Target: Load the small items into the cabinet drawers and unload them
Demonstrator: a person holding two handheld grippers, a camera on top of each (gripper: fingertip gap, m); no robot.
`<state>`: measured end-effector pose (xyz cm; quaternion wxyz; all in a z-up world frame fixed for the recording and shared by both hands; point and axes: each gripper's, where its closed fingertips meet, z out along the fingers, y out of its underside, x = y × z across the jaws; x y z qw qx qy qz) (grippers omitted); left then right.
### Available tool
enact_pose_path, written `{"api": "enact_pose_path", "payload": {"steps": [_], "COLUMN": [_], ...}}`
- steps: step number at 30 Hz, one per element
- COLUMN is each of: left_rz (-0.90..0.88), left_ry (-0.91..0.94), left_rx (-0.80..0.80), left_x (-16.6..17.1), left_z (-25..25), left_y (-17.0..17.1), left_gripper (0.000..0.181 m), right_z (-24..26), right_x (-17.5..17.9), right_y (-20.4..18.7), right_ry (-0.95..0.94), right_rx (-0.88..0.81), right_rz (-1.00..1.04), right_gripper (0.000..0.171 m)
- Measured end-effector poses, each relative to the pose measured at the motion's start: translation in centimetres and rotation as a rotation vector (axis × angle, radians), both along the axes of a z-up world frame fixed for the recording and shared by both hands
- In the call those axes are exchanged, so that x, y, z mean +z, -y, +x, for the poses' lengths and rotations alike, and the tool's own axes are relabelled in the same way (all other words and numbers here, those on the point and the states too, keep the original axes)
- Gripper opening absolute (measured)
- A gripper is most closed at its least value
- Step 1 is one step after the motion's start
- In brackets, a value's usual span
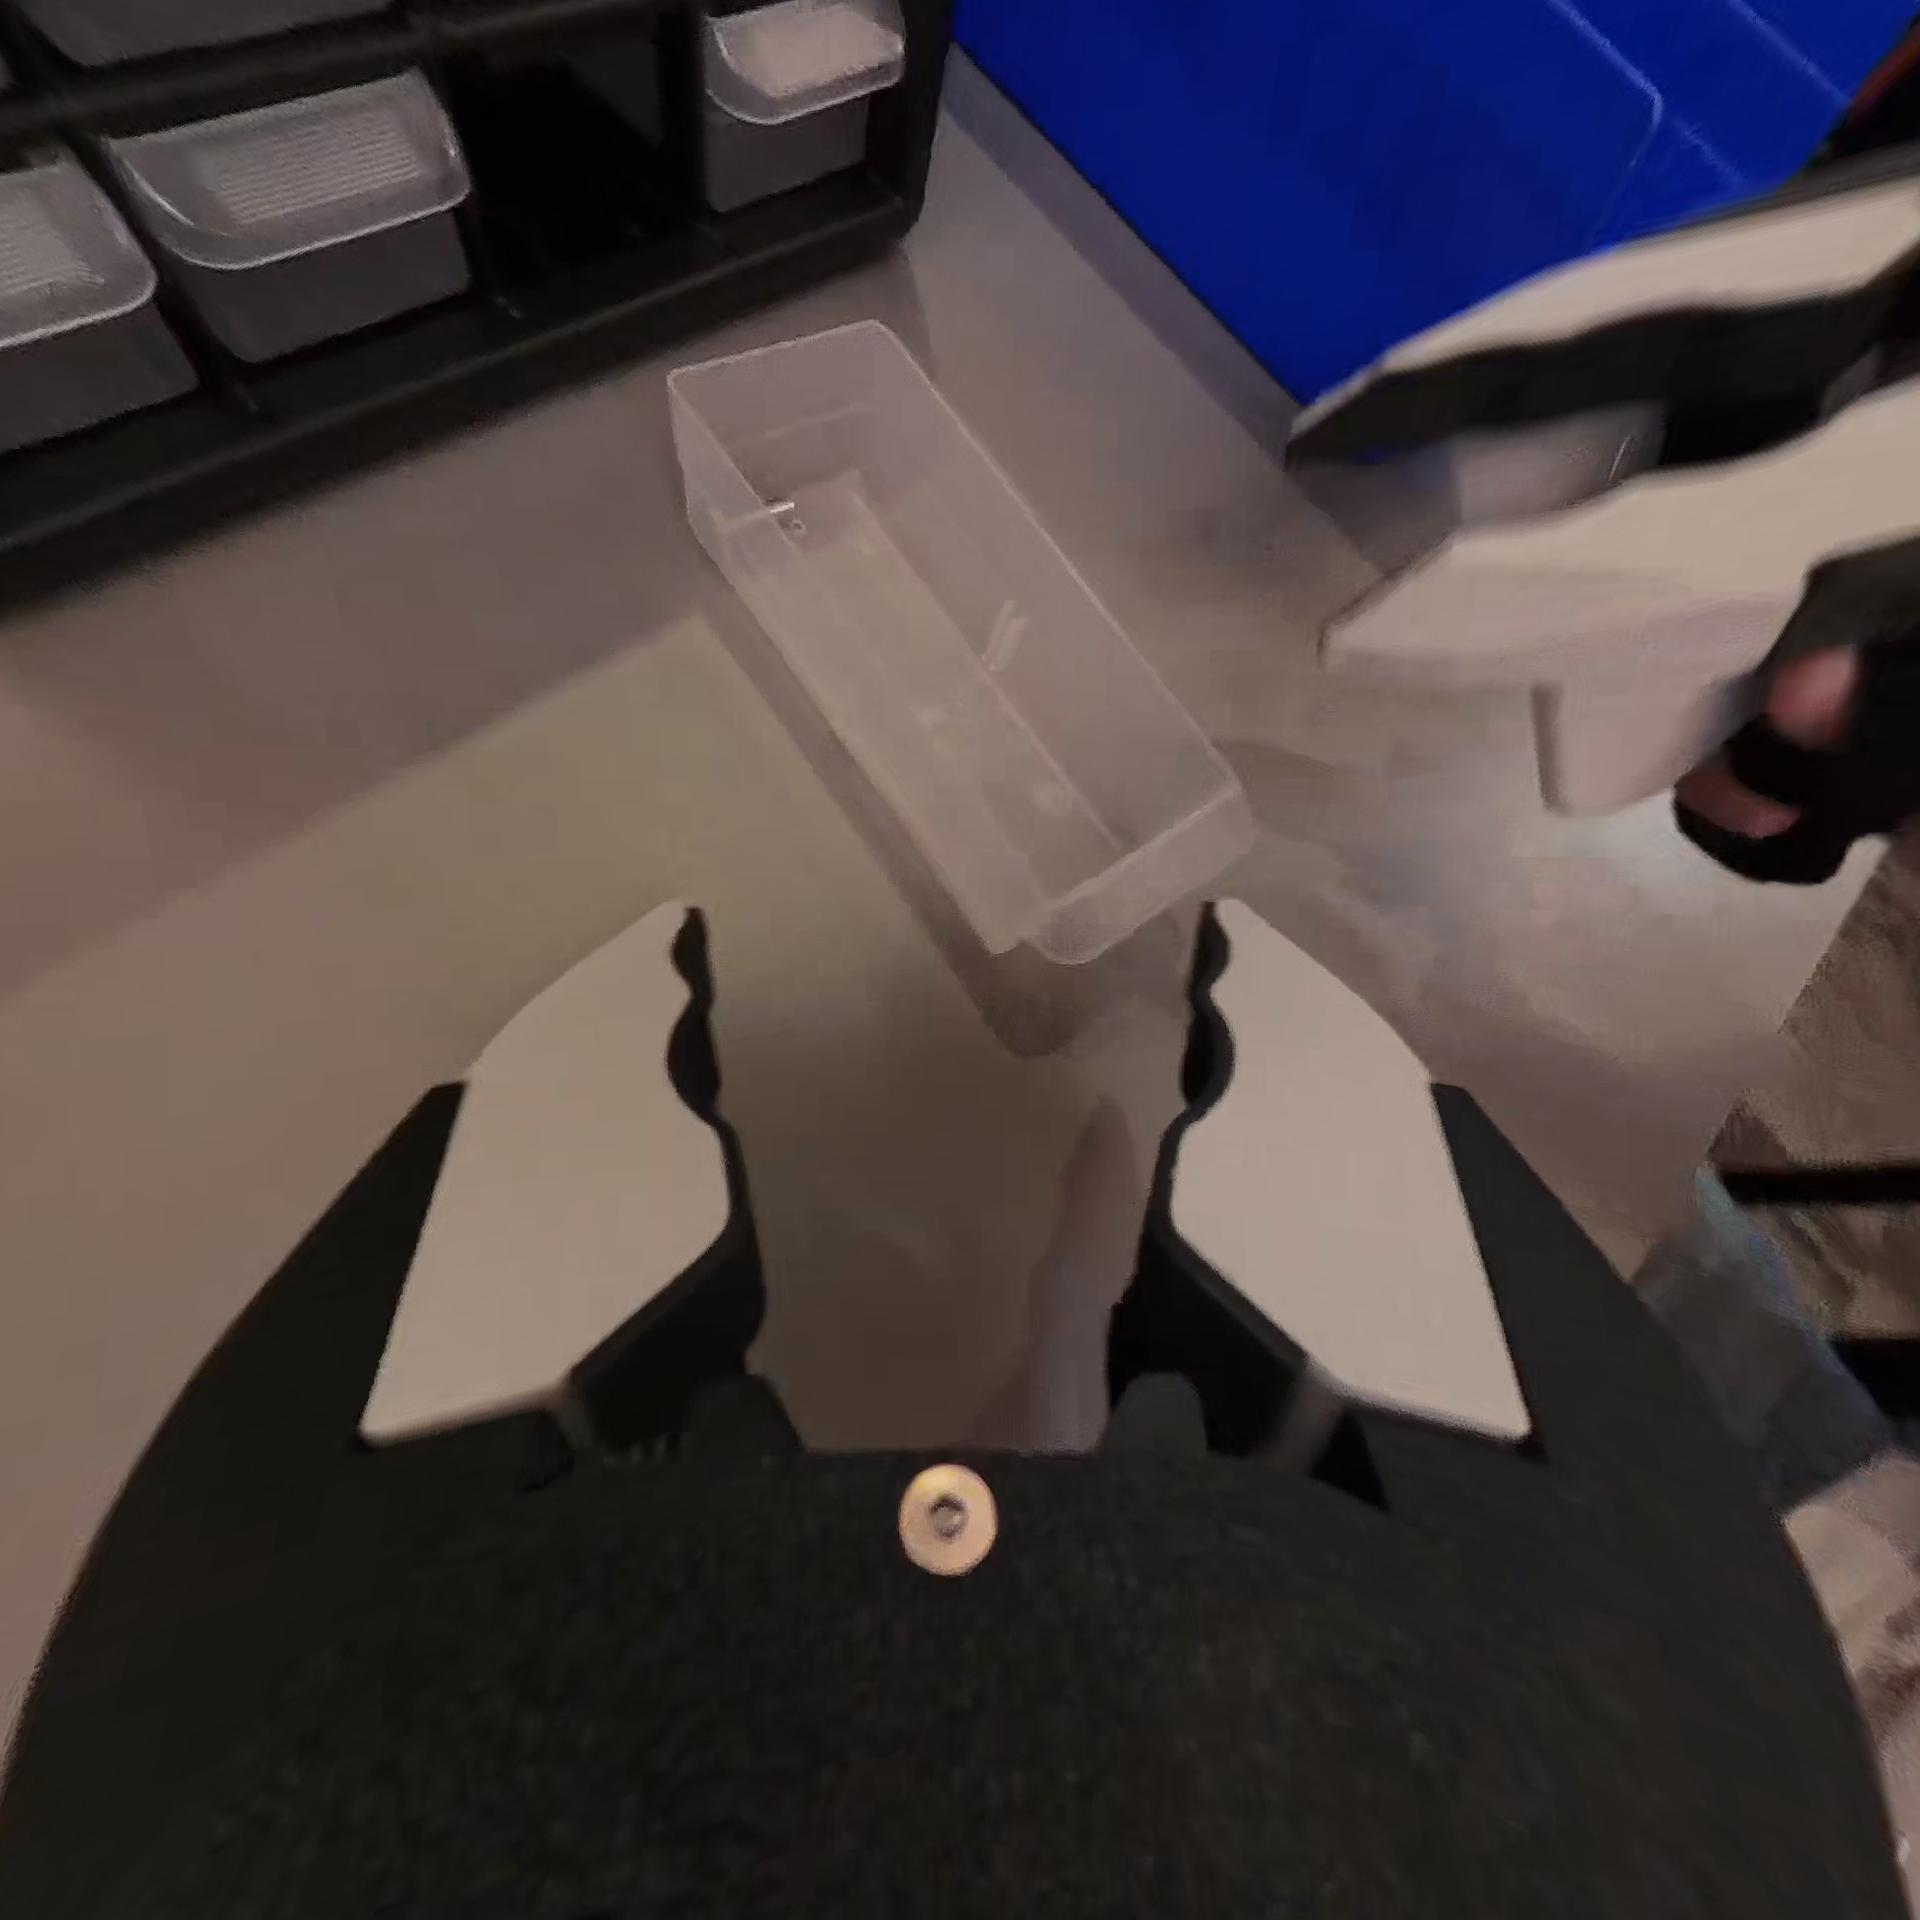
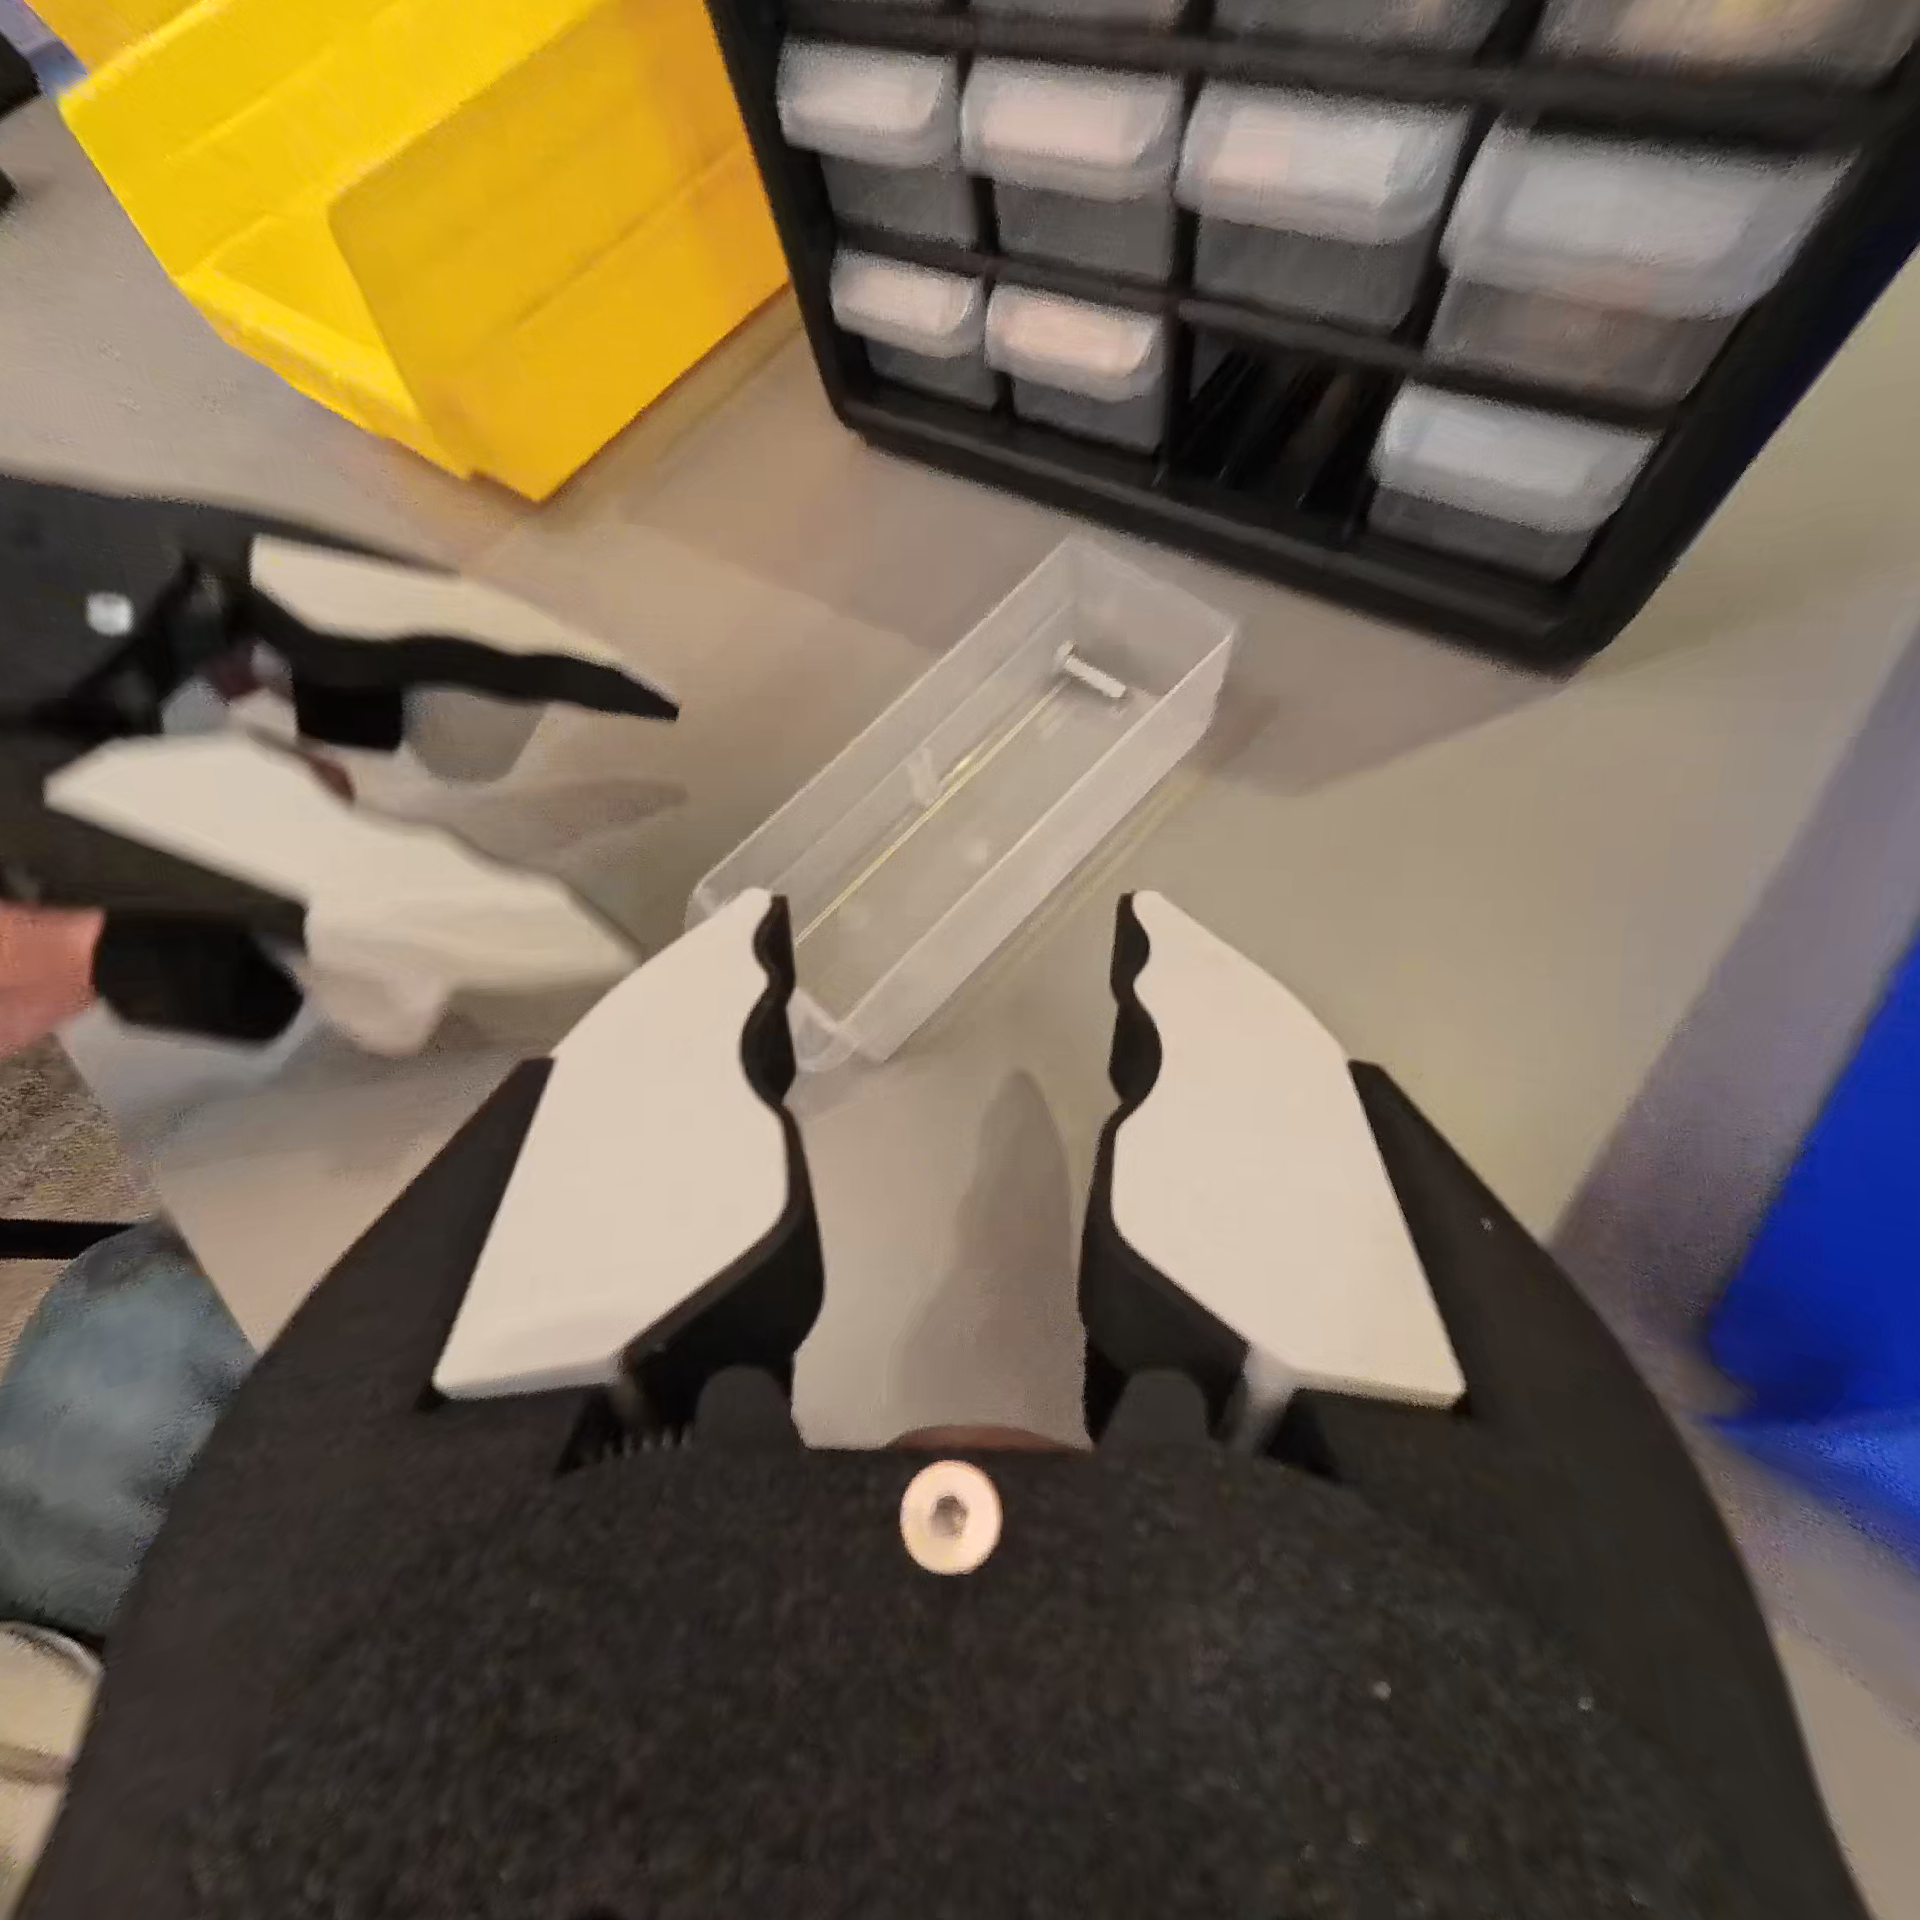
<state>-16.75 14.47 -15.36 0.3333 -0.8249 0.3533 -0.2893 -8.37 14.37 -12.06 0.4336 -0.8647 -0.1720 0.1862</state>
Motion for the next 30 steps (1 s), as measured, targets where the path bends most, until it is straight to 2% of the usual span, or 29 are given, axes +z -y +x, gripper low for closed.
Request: {"api": "enact_pose_path", "payload": {"steps": [3,4,7,8,11,14,17,21,24,26,28,30], "left_rz": [0.004,0.012,0.032,0.048,0.060,0.091,0.106,0.233,0.405,0.519,0.571,0.543], "left_ry": [0.013,-0.008,-0.087,-0.122,-0.160,-0.180,-0.216,-0.234,-0.188,-0.170,-0.169,-0.169], "left_rx": [0.124,0.174,0.286,0.315,0.362,0.360,0.295,0.192,0.126,0.114,0.105,0.086], "left_x": [0.2,-0.1,-1.4,-1.8,-3.1,-3.2,-3.2,-1.7,1.9,4.1,4.9,4.3], "left_z": [1.7,2.1,3.3,3.6,4.7,5.1,4.6,2.9,2.8,3.1,3.4,3.7], "left_y": [1.2,1.2,1.1,0.9,0.5,0.2,0.0,-0.9,-1.2,-1.0,-0.5,0.0], "left_gripper": [0.098,0.105,0.110,0.115,0.112,0.071,0.070,0.069,0.069,0.069,0.069,0.069], "right_z": [1.6,1.8,1.1,0.7,0.4,1.1,2.6,3.1,3.4,2.9,2.1,1.8], "right_x": [3.5,4.6,7.4,8.0,7.5,4.5,1.1,-0.7,0.2,2.0,4.8,7.5], "right_y": [-1.9,-2.4,-3.4,-3.5,-3.4,-2.7,-2.0,-1.3,-1.5,-1.3,-0.8,-0.2], "right_ry": [0.064,0.072,0.098,0.106,0.153,0.206,0.282,0.287,0.247,0.179,0.129,0.142], "right_rx": [0.009,0.007,0.048,0.067,0.113,0.143,0.163,0.212,0.206,0.206,0.220,0.219], "right_rz": [0.047,0.053,0.064,0.075,0.052,0.032,0.052,0.051,0.070,0.096,0.144,0.192], "right_gripper": [0.061,0.062,0.061,0.060,0.059,0.055,0.050,0.049,0.049,0.049,0.047,0.047]}}
